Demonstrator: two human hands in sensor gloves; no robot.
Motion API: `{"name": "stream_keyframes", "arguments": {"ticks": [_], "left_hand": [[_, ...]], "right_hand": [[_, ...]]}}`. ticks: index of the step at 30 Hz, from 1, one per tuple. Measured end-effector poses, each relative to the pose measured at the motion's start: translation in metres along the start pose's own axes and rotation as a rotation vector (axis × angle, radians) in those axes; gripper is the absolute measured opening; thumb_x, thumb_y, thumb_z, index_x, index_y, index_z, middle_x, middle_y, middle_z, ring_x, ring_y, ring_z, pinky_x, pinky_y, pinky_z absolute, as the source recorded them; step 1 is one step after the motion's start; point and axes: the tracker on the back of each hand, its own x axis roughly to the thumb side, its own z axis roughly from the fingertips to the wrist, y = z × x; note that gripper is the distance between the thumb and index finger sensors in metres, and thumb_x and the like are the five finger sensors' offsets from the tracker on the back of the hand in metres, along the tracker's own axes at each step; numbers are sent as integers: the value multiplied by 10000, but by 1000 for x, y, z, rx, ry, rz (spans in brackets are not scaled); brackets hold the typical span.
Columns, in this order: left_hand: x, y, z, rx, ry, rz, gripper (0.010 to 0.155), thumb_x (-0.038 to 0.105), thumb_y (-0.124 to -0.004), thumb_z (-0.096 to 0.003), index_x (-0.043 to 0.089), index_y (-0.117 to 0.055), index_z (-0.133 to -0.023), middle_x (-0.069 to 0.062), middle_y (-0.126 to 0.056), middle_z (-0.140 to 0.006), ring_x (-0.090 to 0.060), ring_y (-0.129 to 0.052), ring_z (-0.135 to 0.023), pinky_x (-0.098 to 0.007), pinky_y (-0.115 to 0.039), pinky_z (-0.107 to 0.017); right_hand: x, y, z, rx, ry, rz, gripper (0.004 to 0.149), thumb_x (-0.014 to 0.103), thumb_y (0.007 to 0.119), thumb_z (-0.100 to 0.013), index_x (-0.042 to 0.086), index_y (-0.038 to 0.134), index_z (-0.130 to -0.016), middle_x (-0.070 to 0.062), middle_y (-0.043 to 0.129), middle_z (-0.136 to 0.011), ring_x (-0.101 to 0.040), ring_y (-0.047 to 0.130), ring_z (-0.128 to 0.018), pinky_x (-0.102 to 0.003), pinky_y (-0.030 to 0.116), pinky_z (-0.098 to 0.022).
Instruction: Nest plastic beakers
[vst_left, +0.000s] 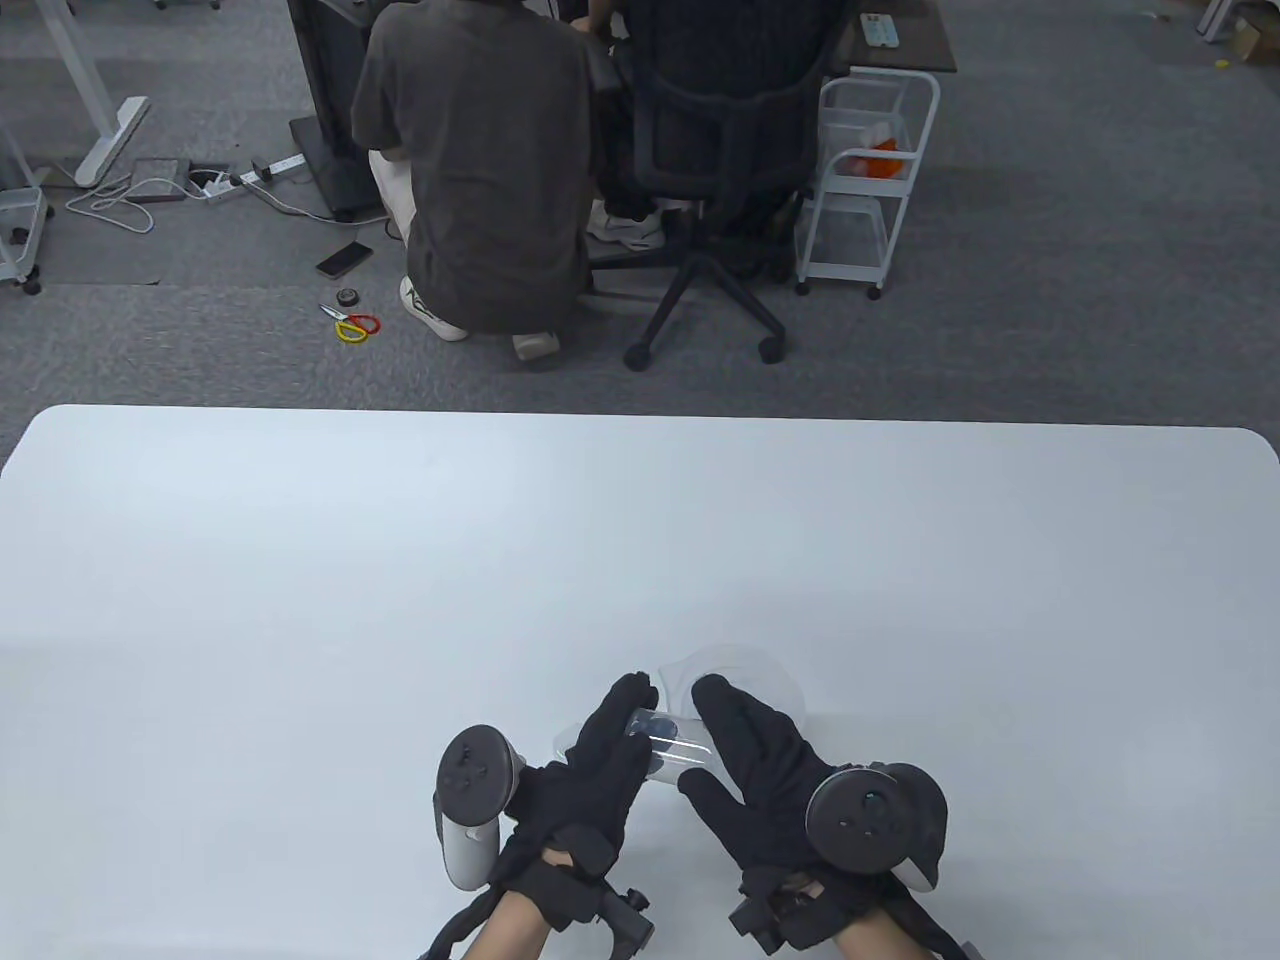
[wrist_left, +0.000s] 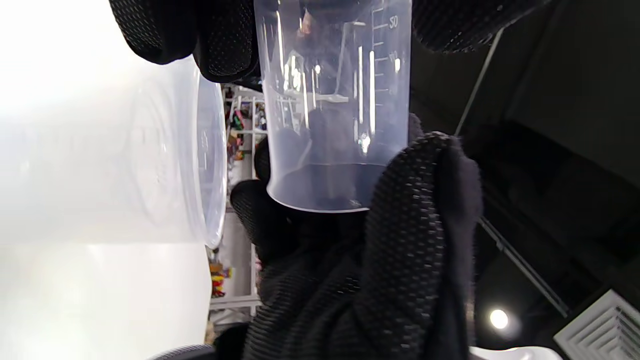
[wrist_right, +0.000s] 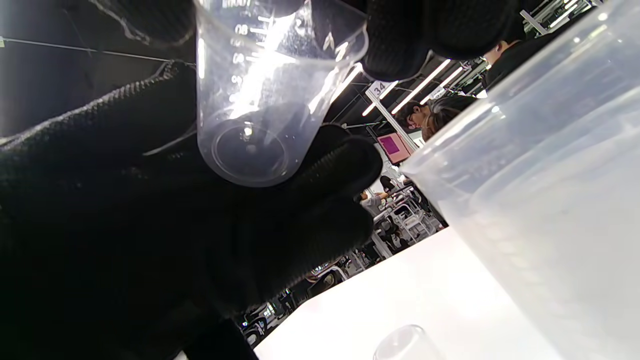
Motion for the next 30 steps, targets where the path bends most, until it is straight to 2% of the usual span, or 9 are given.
{"name": "stream_keyframes", "arguments": {"ticks": [8,14,20,30], "left_hand": [[3,4,3,49,-37,-164,679,475,-605,-499,128,-440,-1058,-212,-405,-1091,-490,-647,-955,-593,-631,-644],[4,6,3,65,-54,-371,675,475,-608,-496,130,-455,-1056,-205,-406,-1095,-498,-627,-964,-617,-604,-650],[-2,2,3,35,-30,-371,674,473,-611,-496,126,-462,-1054,-212,-395,-1095,-507,-611,-968,-632,-584,-654],[-3,1,4,29,-20,-386,674,474,-611,-494,128,-463,-1053,-209,-394,-1095,-507,-609,-969,-633,-582,-654]], "right_hand": [[-3,-13,-10,-12,24,127,698,470,712,-513,113,436,-1047,-207,567,-1076,-443,706,-855,-560,637,-590],[-13,-23,-19,42,102,293,684,452,714,-517,120,443,-1050,-201,531,-1094,-453,665,-878,-571,607,-605],[-20,-22,-22,126,132,450,659,436,706,-519,131,462,-1050,-190,515,-1108,-457,631,-899,-579,582,-618],[-30,-13,-22,157,156,482,645,433,702,-518,136,484,-1047,-185,514,-1112,-457,613,-910,-579,571,-628]]}}
